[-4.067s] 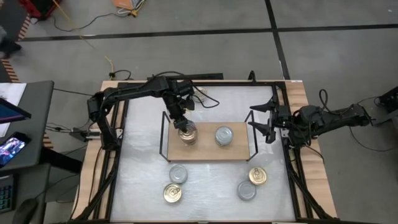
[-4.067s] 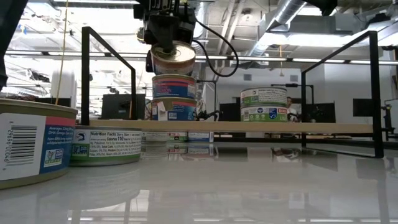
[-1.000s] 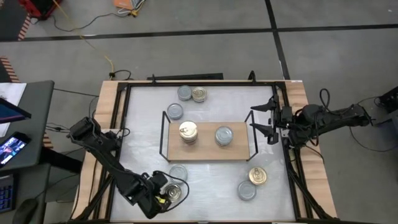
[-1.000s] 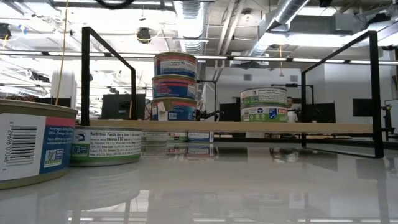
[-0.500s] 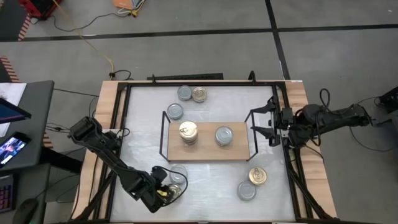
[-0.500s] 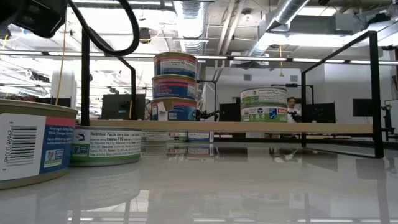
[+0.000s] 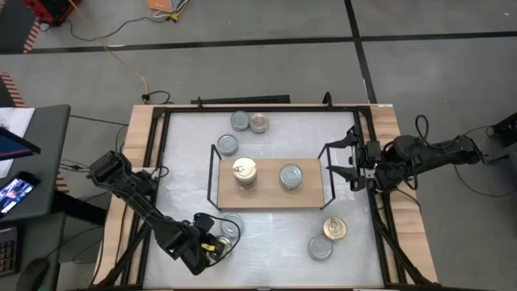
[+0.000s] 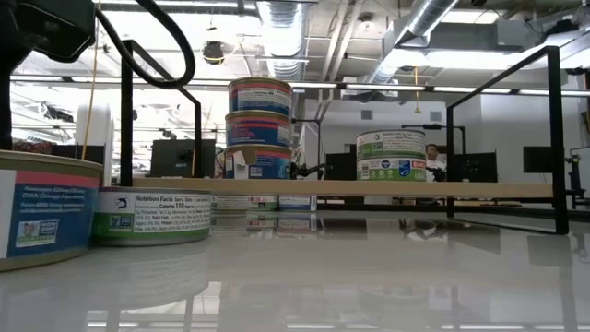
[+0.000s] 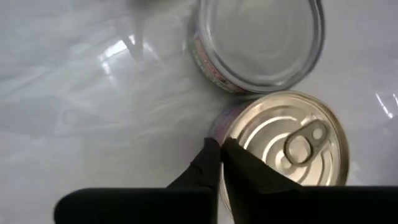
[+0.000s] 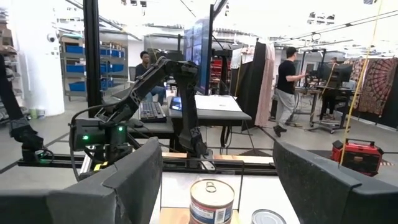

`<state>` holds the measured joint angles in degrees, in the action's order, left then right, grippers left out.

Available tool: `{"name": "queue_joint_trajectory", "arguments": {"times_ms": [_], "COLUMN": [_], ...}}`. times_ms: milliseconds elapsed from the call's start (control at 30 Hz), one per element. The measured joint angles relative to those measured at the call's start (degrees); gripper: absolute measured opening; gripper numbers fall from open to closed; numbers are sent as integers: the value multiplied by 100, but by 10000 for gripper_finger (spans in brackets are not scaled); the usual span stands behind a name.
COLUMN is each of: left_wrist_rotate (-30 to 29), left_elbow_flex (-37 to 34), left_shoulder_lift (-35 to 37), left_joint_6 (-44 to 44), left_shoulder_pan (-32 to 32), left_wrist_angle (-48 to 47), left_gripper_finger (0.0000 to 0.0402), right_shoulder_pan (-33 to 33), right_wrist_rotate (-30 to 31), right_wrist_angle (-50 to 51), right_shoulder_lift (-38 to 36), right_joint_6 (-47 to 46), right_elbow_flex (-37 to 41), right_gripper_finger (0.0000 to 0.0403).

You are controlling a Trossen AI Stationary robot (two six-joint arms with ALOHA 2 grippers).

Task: Stack canned seafood by type on shelf
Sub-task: Stack the blue tuna can on top of the blue tuna can on the shelf

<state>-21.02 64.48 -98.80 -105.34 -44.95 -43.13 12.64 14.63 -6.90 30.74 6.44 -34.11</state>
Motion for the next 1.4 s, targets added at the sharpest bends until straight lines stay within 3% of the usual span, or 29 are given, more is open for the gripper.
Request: {"name": "queue_joint_trajectory", "arguments": {"times_ms": [400,600,1100,1200,1300,1400], "left_wrist_rotate": [215,246,-320,-650,-1034,-1322], "left_elbow_flex": [-28,-14,1532,1708,1793,1832], "left_shoulder_lift": [-27,323,398,398,398,398], "left_joint_6": [-868,-1031,858,1290,2195,3805], "left_shoulder_pan": [-91,-279,-163,-93,44,227], "left_wrist_angle": [-1056,-1520,-2088,-2060,-1818,-1294], "left_gripper_finger": [0,0,4,4,4,4], "right_shoulder_pan": [2,2,2,2,2,2], "right_wrist_rotate": [-7,-15,-15,-15,-15,-15], "right_wrist_angle": [0,20,75,107,147,249], "right_shoulder_lift": [-2,-2,0,0,0,1], "right_joint_6": [-39,-44,-104,-155,-216,-307], "right_elbow_flex": [0,0,0,0,0,0], "right_gripper_finger": [329,329,329,329,329,329]}}
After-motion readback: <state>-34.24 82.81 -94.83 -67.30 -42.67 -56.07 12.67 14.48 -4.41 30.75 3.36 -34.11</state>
